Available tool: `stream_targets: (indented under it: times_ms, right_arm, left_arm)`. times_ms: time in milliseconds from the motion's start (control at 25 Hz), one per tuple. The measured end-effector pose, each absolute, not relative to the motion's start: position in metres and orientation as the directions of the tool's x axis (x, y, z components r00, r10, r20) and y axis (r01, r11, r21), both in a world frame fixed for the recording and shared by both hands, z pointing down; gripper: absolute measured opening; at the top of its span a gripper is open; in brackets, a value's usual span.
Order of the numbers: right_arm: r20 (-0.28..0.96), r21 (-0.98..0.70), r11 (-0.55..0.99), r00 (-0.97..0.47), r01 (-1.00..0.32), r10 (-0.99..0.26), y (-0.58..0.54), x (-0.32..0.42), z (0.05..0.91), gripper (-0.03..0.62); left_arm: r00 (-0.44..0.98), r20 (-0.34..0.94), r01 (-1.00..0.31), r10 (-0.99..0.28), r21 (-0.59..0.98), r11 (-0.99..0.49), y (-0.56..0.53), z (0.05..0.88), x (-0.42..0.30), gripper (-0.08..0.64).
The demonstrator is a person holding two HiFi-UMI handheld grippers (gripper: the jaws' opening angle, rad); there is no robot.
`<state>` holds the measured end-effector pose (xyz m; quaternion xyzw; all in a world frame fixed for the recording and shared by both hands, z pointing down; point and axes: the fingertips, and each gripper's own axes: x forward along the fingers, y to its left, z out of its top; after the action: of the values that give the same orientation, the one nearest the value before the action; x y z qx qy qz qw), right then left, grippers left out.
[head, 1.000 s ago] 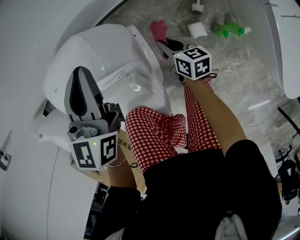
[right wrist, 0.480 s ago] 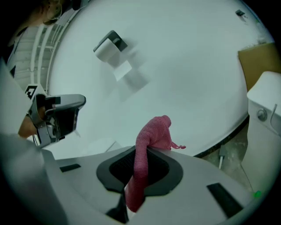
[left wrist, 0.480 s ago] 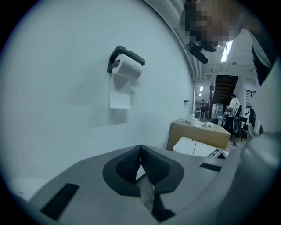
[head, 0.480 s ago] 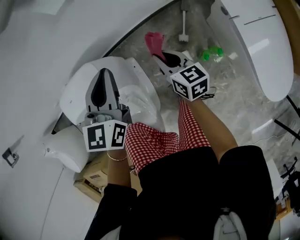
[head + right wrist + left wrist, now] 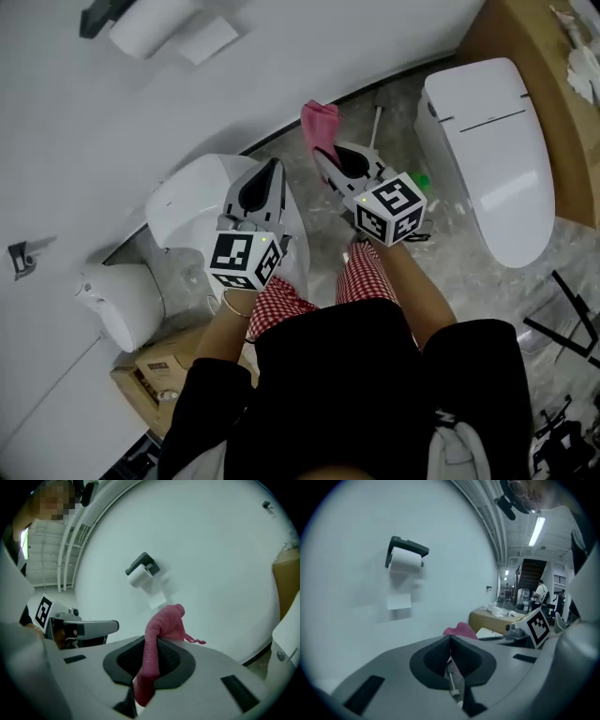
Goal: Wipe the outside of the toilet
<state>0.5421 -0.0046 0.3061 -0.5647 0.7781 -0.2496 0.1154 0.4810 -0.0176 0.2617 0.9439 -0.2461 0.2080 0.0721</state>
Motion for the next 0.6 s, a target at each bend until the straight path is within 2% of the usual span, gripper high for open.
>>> stream_targets:
  times_ms: [160, 600]
  right_arm:
    - [0.044, -0.496, 0.35, -0.426, -0.795, -0.904, 0.006, 0.532, 0.255, 0.055]
    - [-0.015, -0.467, 0.582, -0.652, -0.666, -0.758, 0.016, 0.46, 0.182, 0.055]
  left_arm:
    - [0.777, 0.38, -0.552, -0.502, 0.027, -0.834, -0.008, 0.224, 0.477, 0.009]
    - [0.665, 0.348, -0.708, -0.661, 0.01, -0.707, 0.019, 0.168, 0.395, 0.009]
